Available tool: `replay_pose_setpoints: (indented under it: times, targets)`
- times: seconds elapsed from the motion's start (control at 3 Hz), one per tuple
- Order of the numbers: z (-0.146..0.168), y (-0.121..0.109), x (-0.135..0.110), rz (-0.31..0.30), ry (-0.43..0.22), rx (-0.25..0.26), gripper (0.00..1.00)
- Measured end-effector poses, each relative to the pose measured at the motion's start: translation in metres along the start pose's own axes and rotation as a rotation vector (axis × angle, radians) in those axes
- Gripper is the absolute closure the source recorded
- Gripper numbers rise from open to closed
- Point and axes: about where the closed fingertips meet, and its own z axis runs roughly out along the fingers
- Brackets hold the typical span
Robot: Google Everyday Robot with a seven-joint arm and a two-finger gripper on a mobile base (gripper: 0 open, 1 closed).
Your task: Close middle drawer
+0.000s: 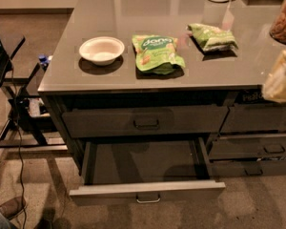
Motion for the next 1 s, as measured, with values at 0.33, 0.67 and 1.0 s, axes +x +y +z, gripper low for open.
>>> replay_pose_setpoints:
  times: [0.33, 0.67, 1.0]
  targets:
    - [0.047, 0.023, 0.033, -0.014, 0.073, -0.068, 1.0]
    - [0.106, 0.048, 0.056, -0.019, 0.113, -0.173, 1.0]
    - [0.106, 0.048, 0.056, -0.019, 0.113, -0.173, 1.0]
